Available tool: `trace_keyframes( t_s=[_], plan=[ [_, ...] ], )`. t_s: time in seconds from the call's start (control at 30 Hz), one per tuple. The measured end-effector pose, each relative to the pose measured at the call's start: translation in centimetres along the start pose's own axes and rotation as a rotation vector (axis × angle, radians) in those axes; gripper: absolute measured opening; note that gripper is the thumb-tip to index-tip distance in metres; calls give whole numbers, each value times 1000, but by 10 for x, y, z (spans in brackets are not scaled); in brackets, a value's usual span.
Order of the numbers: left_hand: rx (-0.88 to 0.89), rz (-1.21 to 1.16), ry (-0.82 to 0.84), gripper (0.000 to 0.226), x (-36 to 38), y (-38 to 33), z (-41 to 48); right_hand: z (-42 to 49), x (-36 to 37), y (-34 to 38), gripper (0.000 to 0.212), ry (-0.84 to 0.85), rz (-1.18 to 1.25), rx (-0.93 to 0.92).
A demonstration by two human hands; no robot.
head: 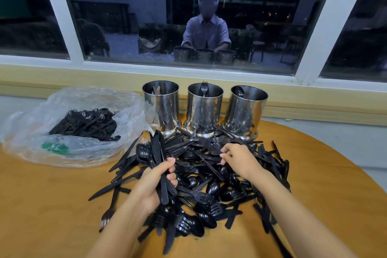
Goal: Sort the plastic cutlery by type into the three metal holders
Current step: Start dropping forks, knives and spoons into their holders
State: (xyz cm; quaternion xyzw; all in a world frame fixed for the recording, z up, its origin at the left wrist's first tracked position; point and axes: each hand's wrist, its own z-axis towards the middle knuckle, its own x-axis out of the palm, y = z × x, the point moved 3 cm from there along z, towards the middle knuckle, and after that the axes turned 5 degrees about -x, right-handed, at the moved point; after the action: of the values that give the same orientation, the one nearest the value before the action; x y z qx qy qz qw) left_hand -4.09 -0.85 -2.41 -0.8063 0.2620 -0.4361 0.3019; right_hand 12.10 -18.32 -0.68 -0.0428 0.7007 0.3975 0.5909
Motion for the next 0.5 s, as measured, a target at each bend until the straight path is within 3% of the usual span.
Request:
trace_keyframes(
  t_s=[0.13,0.33,0.43,0.5],
  plan=[
    [-22,-13,13,14,11,19,-18,-24,2,0,17,-124,51,91],
    [-36,-4,-1,13,10,43,-43,-66,13,5,17,-152,112,124],
    [-37,-2,-12,16,9,50,-52,-83,7,13,14,-327,80,85],
    [-25,5,-14,27,12,53,-59,-95,0,27,14,-440,203,44]
  ],
)
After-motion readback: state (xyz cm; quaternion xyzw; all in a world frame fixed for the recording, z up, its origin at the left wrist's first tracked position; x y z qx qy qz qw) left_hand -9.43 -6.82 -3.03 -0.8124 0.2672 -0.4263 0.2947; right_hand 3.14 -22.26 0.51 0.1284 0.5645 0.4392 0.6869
